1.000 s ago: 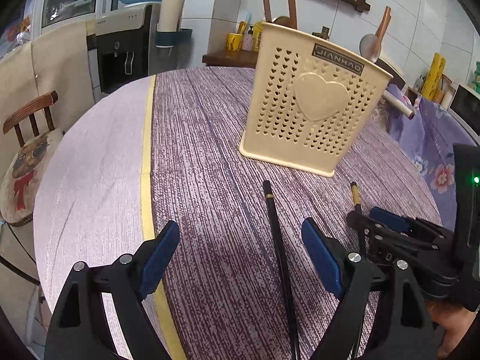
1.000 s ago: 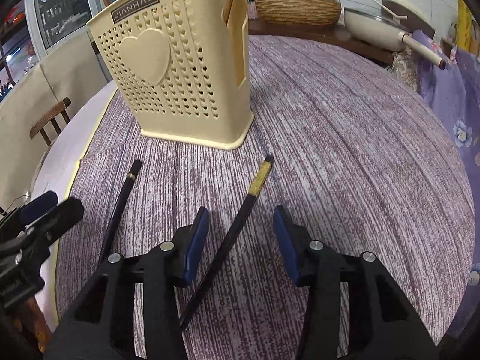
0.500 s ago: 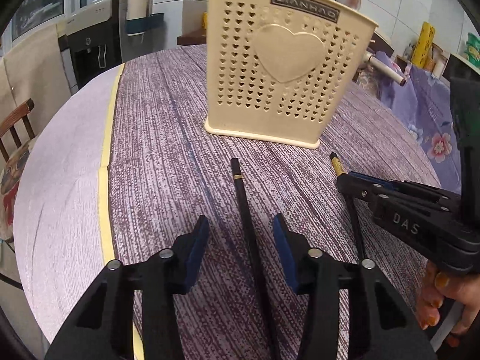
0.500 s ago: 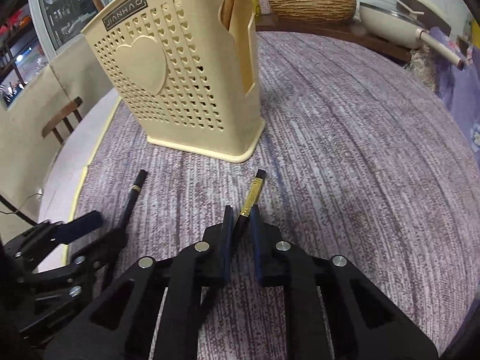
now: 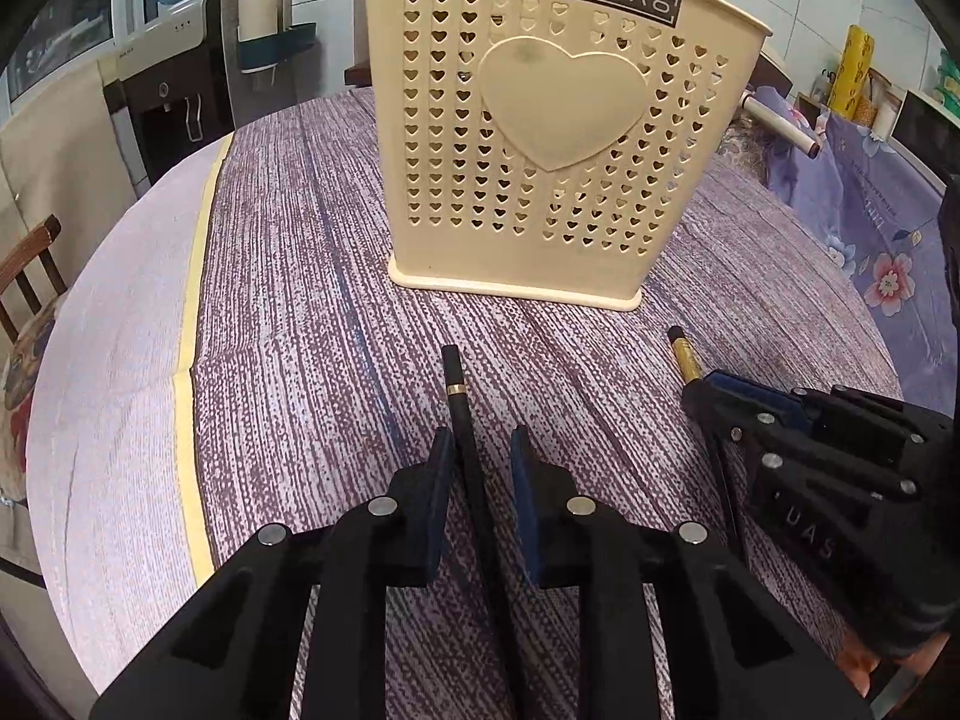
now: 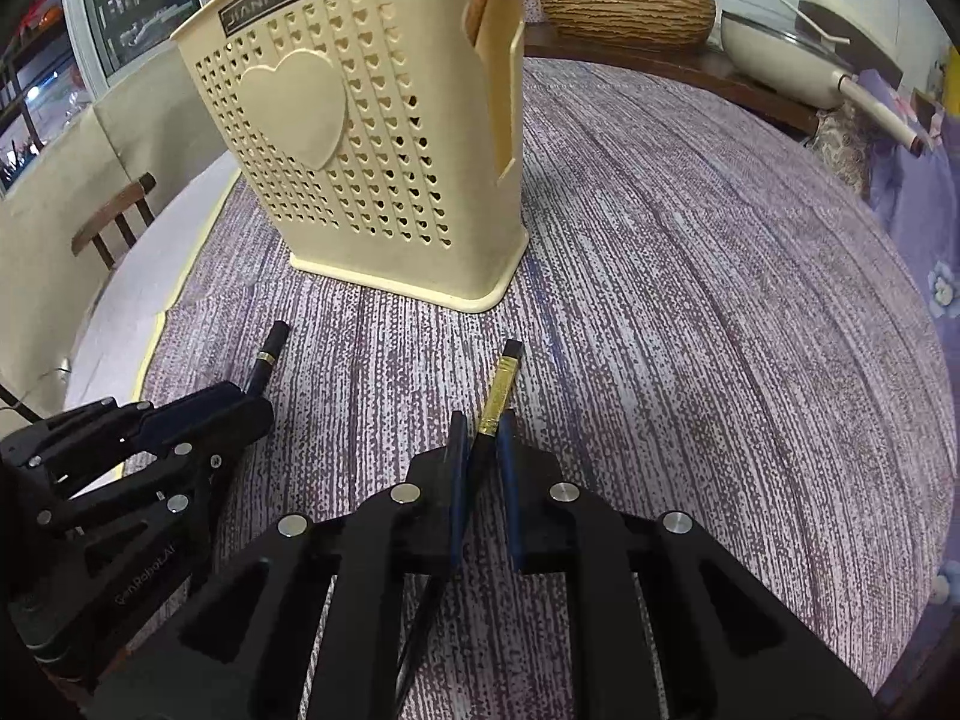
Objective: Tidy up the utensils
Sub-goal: 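Grasp a black chopstick with the left gripper while the right gripper grasps the other, then lift both black chopsticks upright and carry them over the holder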
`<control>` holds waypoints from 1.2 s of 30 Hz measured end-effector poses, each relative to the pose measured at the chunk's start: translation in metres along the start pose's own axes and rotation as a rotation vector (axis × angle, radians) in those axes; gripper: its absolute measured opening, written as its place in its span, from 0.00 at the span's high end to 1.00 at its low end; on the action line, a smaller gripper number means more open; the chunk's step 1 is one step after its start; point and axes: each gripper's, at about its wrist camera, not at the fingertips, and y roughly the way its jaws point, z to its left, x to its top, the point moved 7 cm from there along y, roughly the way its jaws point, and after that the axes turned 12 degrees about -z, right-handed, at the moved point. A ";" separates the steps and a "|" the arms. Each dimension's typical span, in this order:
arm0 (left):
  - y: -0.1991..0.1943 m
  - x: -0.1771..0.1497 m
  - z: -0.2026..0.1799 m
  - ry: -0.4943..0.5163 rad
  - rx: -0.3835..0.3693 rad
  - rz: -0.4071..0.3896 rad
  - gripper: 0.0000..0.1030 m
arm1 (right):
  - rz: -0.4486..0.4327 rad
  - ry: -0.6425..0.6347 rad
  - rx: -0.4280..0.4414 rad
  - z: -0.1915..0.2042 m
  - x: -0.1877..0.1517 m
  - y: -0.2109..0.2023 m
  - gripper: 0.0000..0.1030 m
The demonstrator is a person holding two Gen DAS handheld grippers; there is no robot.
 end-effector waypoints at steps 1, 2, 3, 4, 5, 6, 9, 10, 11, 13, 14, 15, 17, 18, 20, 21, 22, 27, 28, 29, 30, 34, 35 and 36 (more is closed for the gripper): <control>0.001 0.001 0.000 0.001 0.005 0.000 0.82 | -0.002 0.004 -0.003 0.000 0.000 0.001 0.88; 0.002 0.002 0.000 0.002 0.009 0.001 0.83 | -0.004 0.007 -0.005 -0.001 0.001 0.001 0.88; 0.003 0.003 0.000 0.001 0.012 0.000 0.84 | -0.006 0.004 -0.008 0.000 0.002 0.002 0.88; 0.004 0.003 0.000 -0.002 0.015 -0.001 0.85 | -0.006 -0.002 -0.011 0.001 0.002 0.003 0.88; 0.005 0.004 0.001 -0.005 0.020 -0.001 0.86 | -0.007 -0.007 -0.014 0.002 0.003 0.004 0.88; 0.006 0.005 0.001 -0.004 0.028 -0.002 0.89 | -0.008 -0.011 -0.017 0.004 0.003 0.005 0.88; 0.006 0.005 0.000 0.000 0.038 -0.008 0.91 | -0.012 -0.015 -0.022 0.007 0.003 0.007 0.88; 0.006 0.005 0.001 -0.004 0.036 -0.009 0.91 | -0.014 -0.009 -0.020 0.006 0.004 0.007 0.88; 0.006 0.005 0.001 -0.007 0.035 -0.010 0.91 | -0.016 -0.004 -0.019 0.006 0.004 0.006 0.88; 0.006 0.006 0.001 -0.010 0.034 -0.010 0.91 | -0.017 0.015 -0.012 0.004 0.004 0.006 0.89; 0.006 0.006 0.001 -0.013 0.033 -0.010 0.91 | -0.017 0.028 -0.005 0.003 0.004 0.006 0.89; 0.006 0.006 0.001 -0.016 0.032 -0.010 0.91 | -0.016 0.039 0.003 0.002 0.004 0.006 0.89; 0.005 0.006 0.003 -0.026 0.027 -0.011 0.91 | -0.014 0.061 0.023 -0.001 0.005 0.007 0.90; 0.005 0.006 0.004 -0.032 0.023 -0.012 0.91 | -0.014 0.072 0.031 -0.002 0.005 0.007 0.90; 0.005 0.005 0.005 -0.040 0.019 -0.014 0.92 | -0.015 0.091 0.047 -0.002 0.006 0.008 0.91; 0.004 0.005 0.006 -0.044 0.015 -0.015 0.92 | -0.014 0.102 0.059 -0.002 0.006 0.008 0.91; 0.004 0.005 0.006 -0.050 0.008 -0.015 0.92 | -0.013 0.119 0.076 -0.003 0.006 0.008 0.91; 0.002 0.004 0.008 -0.076 -0.013 -0.023 0.92 | -0.016 0.158 0.113 -0.007 0.008 0.007 0.92; 0.001 0.004 0.009 -0.081 -0.015 -0.025 0.92 | -0.016 0.164 0.119 -0.008 0.008 0.006 0.92; 0.000 0.005 0.010 -0.088 -0.019 -0.027 0.92 | -0.019 0.166 0.122 -0.009 0.008 0.006 0.92; -0.001 0.005 0.010 -0.093 -0.024 -0.030 0.92 | -0.023 0.169 0.125 -0.009 0.008 0.004 0.92; -0.007 0.008 0.011 -0.107 -0.041 -0.050 0.92 | -0.037 0.193 0.149 -0.011 0.008 -0.002 0.92; -0.009 0.009 0.012 -0.114 -0.049 -0.054 0.92 | -0.043 0.204 0.158 -0.012 0.009 -0.005 0.92; -0.011 0.009 0.012 -0.121 -0.056 -0.057 0.92 | -0.050 0.214 0.167 -0.013 0.010 -0.007 0.92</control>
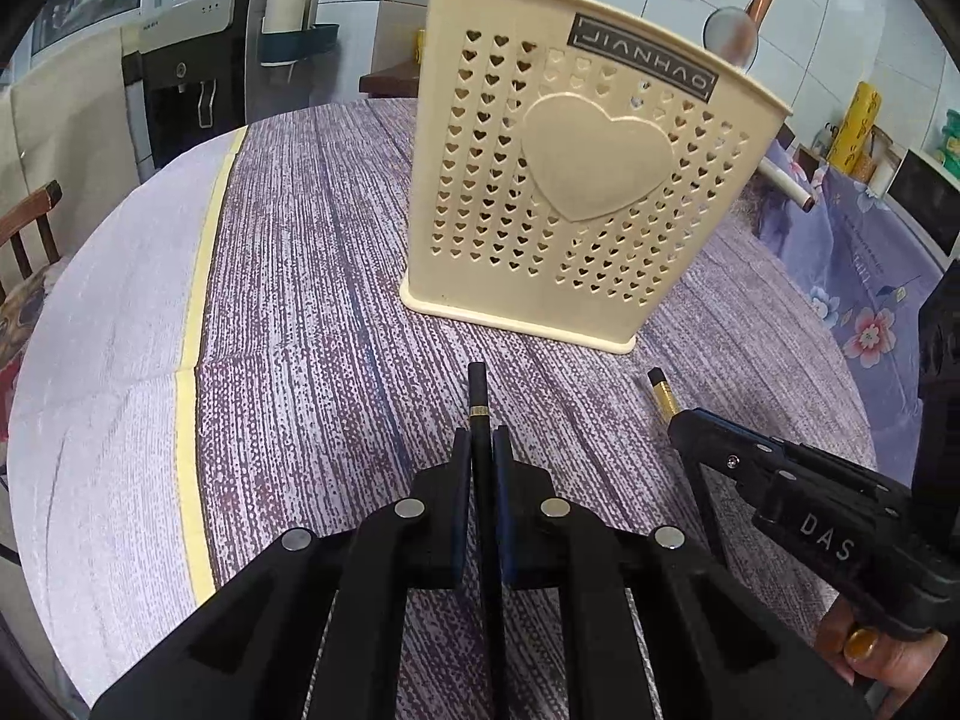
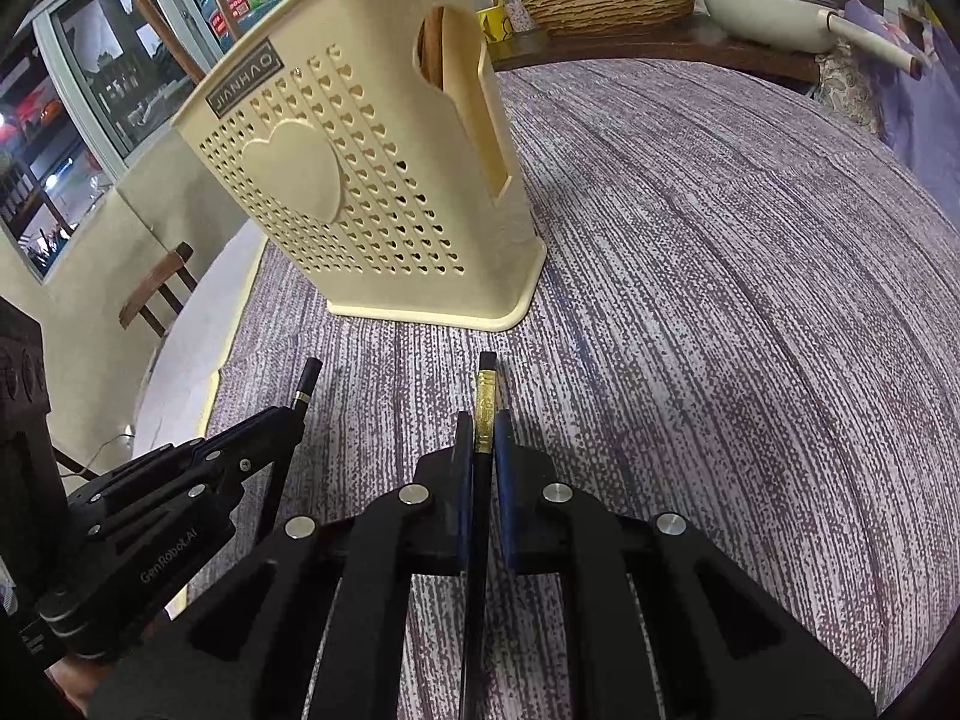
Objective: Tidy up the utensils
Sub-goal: 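Lift both black chopsticks upright and carry them over the holder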
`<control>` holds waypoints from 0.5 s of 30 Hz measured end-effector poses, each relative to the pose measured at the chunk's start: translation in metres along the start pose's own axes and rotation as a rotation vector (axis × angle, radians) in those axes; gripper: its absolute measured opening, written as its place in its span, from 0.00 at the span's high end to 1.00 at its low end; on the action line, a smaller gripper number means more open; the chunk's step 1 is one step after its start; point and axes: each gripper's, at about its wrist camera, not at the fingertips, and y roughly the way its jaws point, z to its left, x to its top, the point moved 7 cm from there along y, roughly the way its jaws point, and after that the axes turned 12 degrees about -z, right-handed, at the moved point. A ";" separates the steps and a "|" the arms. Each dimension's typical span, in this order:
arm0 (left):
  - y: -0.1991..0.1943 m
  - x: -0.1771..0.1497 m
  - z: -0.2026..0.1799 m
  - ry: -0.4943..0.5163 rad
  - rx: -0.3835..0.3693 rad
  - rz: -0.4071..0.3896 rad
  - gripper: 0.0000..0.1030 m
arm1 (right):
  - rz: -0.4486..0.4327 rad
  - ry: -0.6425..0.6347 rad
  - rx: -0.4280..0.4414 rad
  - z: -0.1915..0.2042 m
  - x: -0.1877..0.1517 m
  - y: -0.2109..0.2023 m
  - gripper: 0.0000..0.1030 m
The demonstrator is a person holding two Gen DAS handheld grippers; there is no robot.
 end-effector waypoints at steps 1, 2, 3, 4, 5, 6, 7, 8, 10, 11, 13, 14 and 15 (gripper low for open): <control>-0.002 0.001 0.000 -0.006 -0.006 -0.004 0.92 | -0.009 0.009 0.010 0.000 0.001 -0.003 0.92; -0.004 0.002 0.000 -0.010 -0.011 -0.010 0.92 | -0.019 0.016 0.022 0.000 0.003 -0.007 0.92; -0.008 0.005 0.000 -0.013 -0.017 -0.022 0.92 | -0.028 0.019 0.033 0.001 0.006 -0.010 0.92; -0.011 0.007 0.000 -0.015 -0.024 -0.032 0.92 | -0.038 0.019 0.043 0.003 0.008 -0.014 0.92; -0.014 0.008 -0.001 -0.018 -0.032 -0.042 0.92 | -0.053 0.018 0.058 0.005 0.011 -0.019 0.92; -0.018 0.011 -0.003 -0.020 -0.042 -0.052 0.92 | -0.063 0.016 0.069 0.006 0.014 -0.023 0.92; -0.021 0.013 -0.004 -0.021 -0.050 -0.061 0.92 | -0.076 0.017 0.083 0.008 0.017 -0.028 0.92; -0.024 0.015 -0.006 -0.019 -0.056 -0.071 0.92 | -0.090 0.017 0.101 0.010 0.020 -0.033 0.92; -0.033 0.022 -0.009 -0.013 -0.067 -0.098 0.92 | -0.117 0.011 0.127 0.016 0.026 -0.043 0.92; -0.038 0.025 -0.011 -0.010 -0.075 -0.113 0.92 | -0.133 0.002 0.139 0.020 0.030 -0.049 0.92; -0.048 0.032 -0.014 -0.010 -0.091 -0.139 0.92 | -0.170 -0.017 0.159 0.026 0.038 -0.061 0.92; -0.054 0.037 -0.015 -0.012 -0.102 -0.155 0.92 | -0.195 -0.027 0.169 0.029 0.043 -0.069 0.92; -0.059 0.042 -0.017 -0.015 -0.113 -0.170 0.92 | -0.217 -0.037 0.180 0.032 0.047 -0.076 0.92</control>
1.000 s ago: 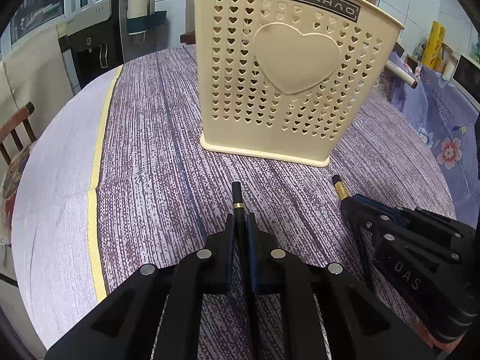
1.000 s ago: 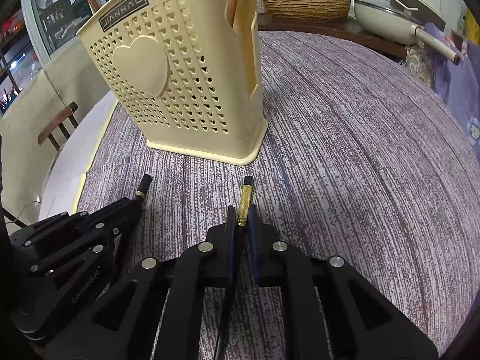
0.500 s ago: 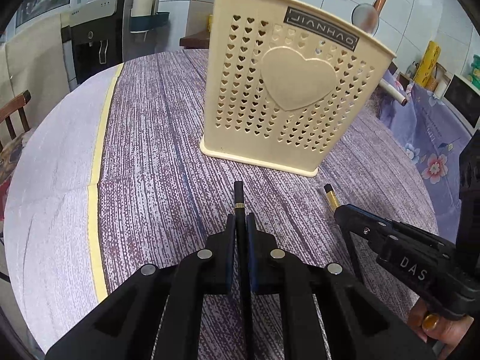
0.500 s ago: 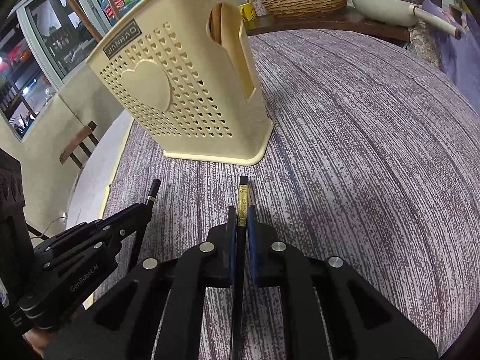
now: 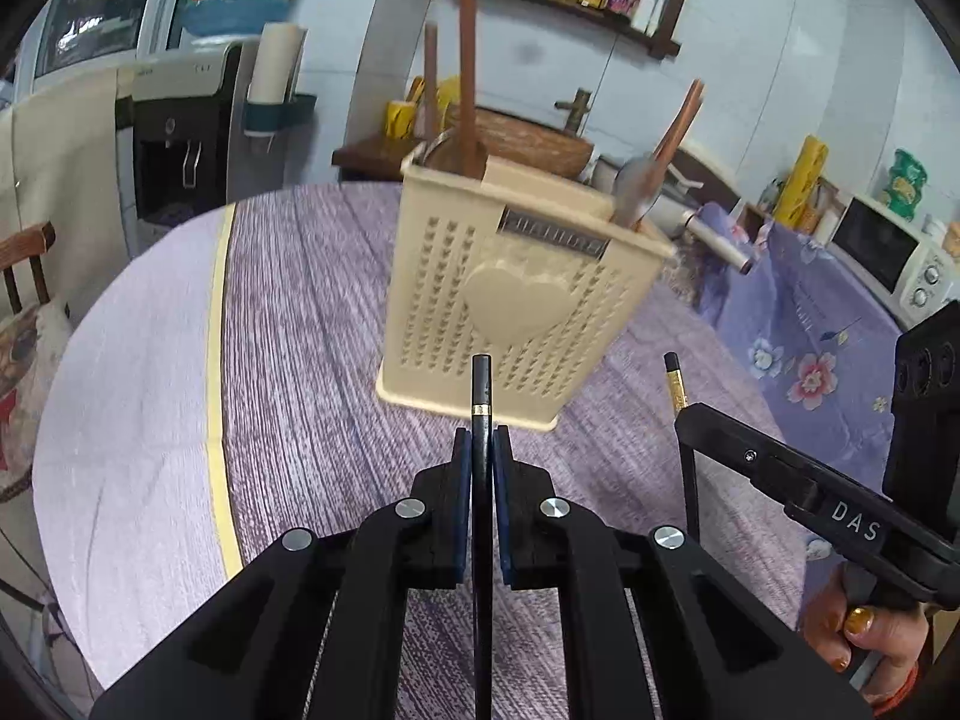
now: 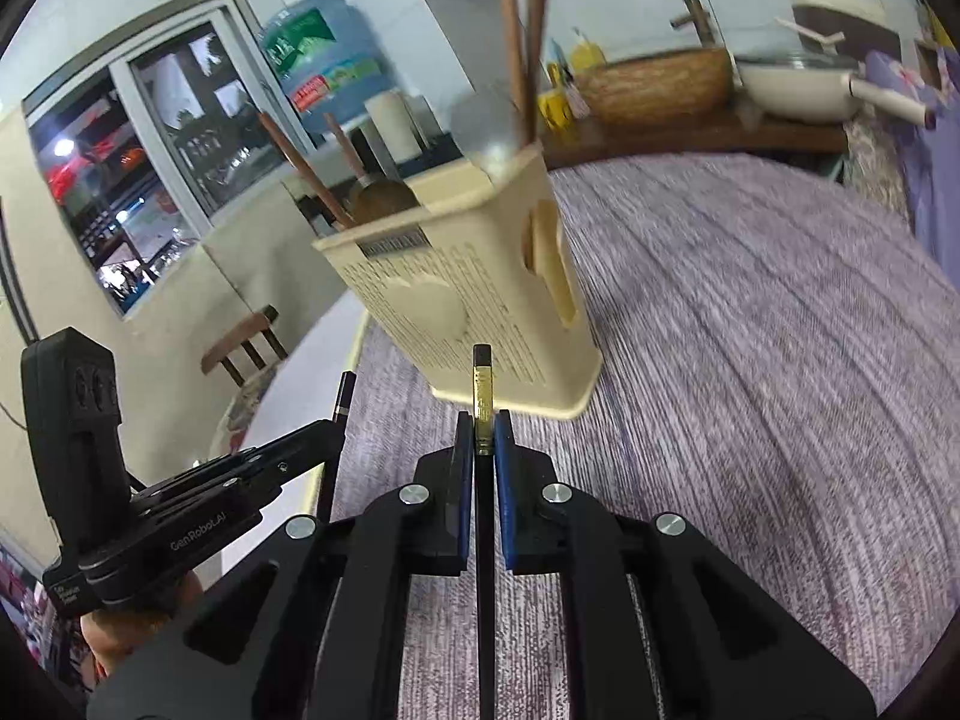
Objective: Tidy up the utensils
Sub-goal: 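Lift both black chopsticks upright and carry them over the holder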
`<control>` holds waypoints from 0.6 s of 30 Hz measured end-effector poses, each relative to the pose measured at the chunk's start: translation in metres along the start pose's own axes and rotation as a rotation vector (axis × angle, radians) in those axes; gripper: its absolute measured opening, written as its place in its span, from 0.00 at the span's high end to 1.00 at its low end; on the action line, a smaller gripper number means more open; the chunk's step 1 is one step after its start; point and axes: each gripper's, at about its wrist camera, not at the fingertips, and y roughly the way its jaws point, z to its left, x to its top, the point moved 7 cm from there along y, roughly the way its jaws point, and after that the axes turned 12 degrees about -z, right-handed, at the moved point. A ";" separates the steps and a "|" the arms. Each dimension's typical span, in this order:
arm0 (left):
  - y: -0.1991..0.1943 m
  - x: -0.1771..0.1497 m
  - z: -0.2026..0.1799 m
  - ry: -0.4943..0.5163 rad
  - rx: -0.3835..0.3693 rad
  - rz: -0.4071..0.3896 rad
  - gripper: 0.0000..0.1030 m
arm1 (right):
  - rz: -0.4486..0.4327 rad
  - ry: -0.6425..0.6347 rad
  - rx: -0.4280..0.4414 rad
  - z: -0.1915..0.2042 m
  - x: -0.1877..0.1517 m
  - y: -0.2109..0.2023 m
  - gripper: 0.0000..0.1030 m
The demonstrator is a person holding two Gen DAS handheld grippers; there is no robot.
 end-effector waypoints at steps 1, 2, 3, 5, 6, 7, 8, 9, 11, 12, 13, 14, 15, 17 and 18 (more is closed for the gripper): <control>-0.006 0.007 -0.002 -0.002 -0.011 -0.019 0.92 | -0.019 -0.011 0.010 0.004 0.006 -0.005 0.92; -0.012 0.013 -0.004 -0.003 -0.022 -0.039 0.92 | -0.040 -0.026 0.020 0.009 0.012 -0.011 0.92; -0.017 0.020 -0.006 0.000 -0.032 -0.062 0.92 | -0.055 -0.040 0.029 0.012 0.017 -0.016 0.92; -0.026 0.031 -0.010 0.010 -0.042 -0.100 0.92 | -0.086 -0.079 0.050 0.022 0.026 -0.025 0.92; -0.030 0.035 -0.012 0.015 -0.046 -0.113 0.92 | -0.094 -0.095 0.057 0.025 0.028 -0.028 0.92; -0.033 0.039 -0.014 0.016 -0.052 -0.126 0.92 | -0.098 -0.107 0.059 0.027 0.031 -0.032 0.92; -0.034 0.042 -0.015 0.015 -0.060 -0.132 0.92 | -0.101 -0.117 0.057 0.030 0.033 -0.033 0.92; -0.035 0.043 -0.015 0.014 -0.066 -0.135 0.92 | -0.104 -0.123 0.059 0.031 0.035 -0.034 0.92; -0.035 0.045 -0.016 0.016 -0.070 -0.139 0.92 | -0.109 -0.131 0.066 0.033 0.038 -0.035 0.92; -0.036 0.046 -0.016 0.017 -0.070 -0.142 0.92 | -0.110 -0.133 0.065 0.034 0.040 -0.036 0.92; -0.036 0.046 -0.016 0.017 -0.070 -0.145 0.92 | -0.109 -0.133 0.065 0.034 0.041 -0.036 0.92; -0.037 0.047 -0.017 0.016 -0.072 -0.146 0.92 | -0.111 -0.132 0.067 0.034 0.043 -0.036 0.92; -0.038 0.047 -0.017 0.015 -0.073 -0.147 0.92 | -0.112 -0.132 0.069 0.034 0.045 -0.037 0.92; -0.039 0.048 -0.017 0.017 -0.072 -0.152 0.92 | -0.116 -0.138 0.072 0.036 0.046 -0.037 0.92; -0.040 0.049 -0.016 0.017 -0.071 -0.155 0.92 | -0.120 -0.143 0.073 0.036 0.047 -0.038 0.92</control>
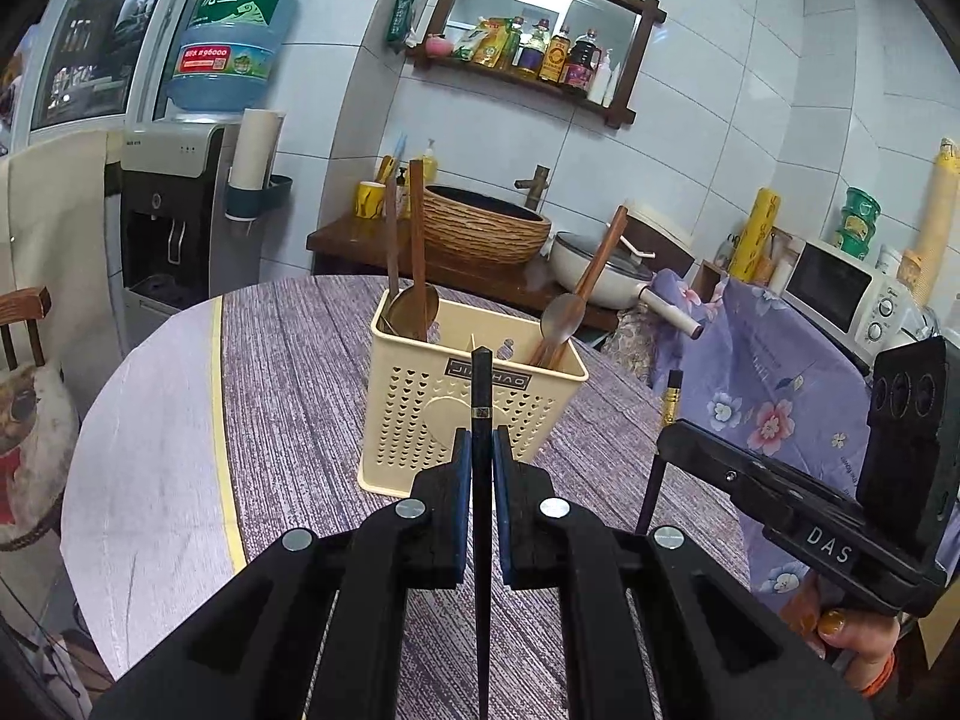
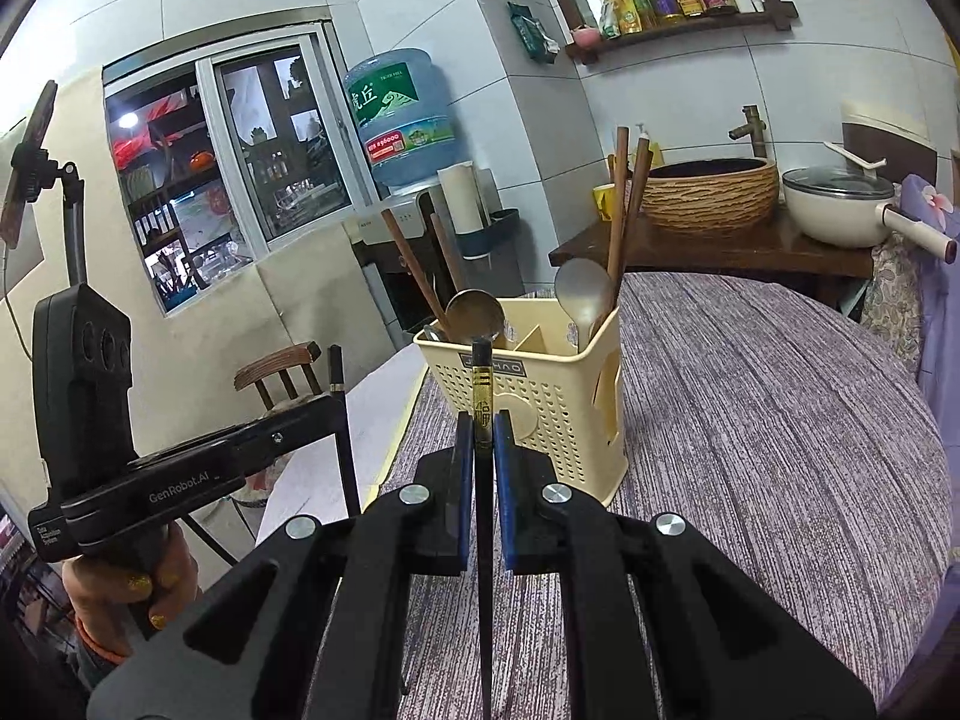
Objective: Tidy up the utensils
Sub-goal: 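Lift both black chopsticks upright and carry them over the holder, then lower both black chopsticks into the holder and open both grippers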
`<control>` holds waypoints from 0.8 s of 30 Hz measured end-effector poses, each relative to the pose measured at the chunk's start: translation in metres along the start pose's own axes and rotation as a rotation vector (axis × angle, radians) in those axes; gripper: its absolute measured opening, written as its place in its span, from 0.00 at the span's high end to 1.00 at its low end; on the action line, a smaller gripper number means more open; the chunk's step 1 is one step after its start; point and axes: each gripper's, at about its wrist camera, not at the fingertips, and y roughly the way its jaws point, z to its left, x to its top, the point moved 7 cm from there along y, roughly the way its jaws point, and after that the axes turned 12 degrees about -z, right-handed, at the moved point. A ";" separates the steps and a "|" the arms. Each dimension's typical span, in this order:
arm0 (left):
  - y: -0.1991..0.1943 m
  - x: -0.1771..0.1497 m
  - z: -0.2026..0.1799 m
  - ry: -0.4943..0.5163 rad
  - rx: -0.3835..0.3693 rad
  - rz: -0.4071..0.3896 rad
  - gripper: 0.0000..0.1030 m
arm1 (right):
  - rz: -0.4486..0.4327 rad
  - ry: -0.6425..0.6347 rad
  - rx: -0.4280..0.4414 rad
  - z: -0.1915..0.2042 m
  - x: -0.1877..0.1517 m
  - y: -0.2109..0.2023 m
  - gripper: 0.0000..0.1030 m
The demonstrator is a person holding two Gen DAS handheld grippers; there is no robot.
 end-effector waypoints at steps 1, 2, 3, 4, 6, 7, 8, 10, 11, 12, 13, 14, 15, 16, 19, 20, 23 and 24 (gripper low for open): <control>-0.002 0.001 0.000 0.000 -0.001 -0.003 0.92 | -0.005 -0.005 0.000 0.001 0.002 0.000 0.92; -0.003 0.002 0.001 0.000 -0.001 -0.007 0.92 | -0.012 -0.009 0.001 0.002 0.004 -0.001 0.92; -0.003 0.004 0.001 0.000 0.001 -0.012 0.92 | -0.017 -0.011 0.000 0.003 0.005 -0.001 0.92; -0.004 0.005 0.002 0.001 0.001 -0.015 0.92 | -0.021 -0.015 0.000 0.005 0.007 -0.001 0.92; -0.004 0.008 0.003 0.002 0.005 -0.021 0.92 | -0.025 -0.026 0.001 0.006 0.008 -0.002 0.92; -0.004 0.009 0.003 0.003 0.008 -0.023 0.92 | -0.028 -0.032 -0.002 0.007 0.009 -0.001 0.92; -0.004 0.010 0.003 0.005 0.009 -0.025 0.92 | -0.031 -0.037 -0.002 0.008 0.010 -0.001 0.92; -0.004 0.011 0.002 0.010 0.011 -0.027 0.92 | -0.032 -0.045 -0.001 0.010 0.011 0.001 0.92; -0.004 0.011 0.002 0.012 0.012 -0.028 0.92 | -0.032 -0.048 0.000 0.010 0.011 0.001 0.92; -0.004 0.012 0.002 0.014 0.012 -0.029 0.92 | -0.034 -0.052 0.000 0.010 0.012 0.002 0.92; -0.004 0.012 0.002 0.016 0.012 -0.030 0.92 | -0.035 -0.056 0.000 0.011 0.013 0.003 0.92; -0.004 0.013 0.002 0.018 0.012 -0.031 0.92 | -0.035 -0.060 0.001 0.012 0.014 0.003 0.92; -0.004 0.014 0.002 0.020 0.014 -0.032 0.92 | -0.038 -0.065 0.002 0.013 0.016 0.003 0.92; -0.003 0.015 0.002 0.022 0.015 -0.033 0.92 | -0.040 -0.068 0.002 0.014 0.018 0.003 0.92; -0.004 0.020 0.001 0.026 0.014 -0.038 0.92 | -0.053 -0.072 0.007 0.015 0.025 0.002 0.92; -0.004 0.022 0.001 0.027 0.011 -0.041 0.92 | -0.056 -0.072 0.009 0.018 0.027 0.002 0.92; -0.006 0.032 -0.002 0.035 0.004 -0.055 0.92 | -0.066 -0.083 0.020 0.021 0.038 0.003 0.92; -0.007 0.036 -0.003 0.040 0.004 -0.061 0.92 | -0.071 -0.091 0.025 0.023 0.044 0.004 0.92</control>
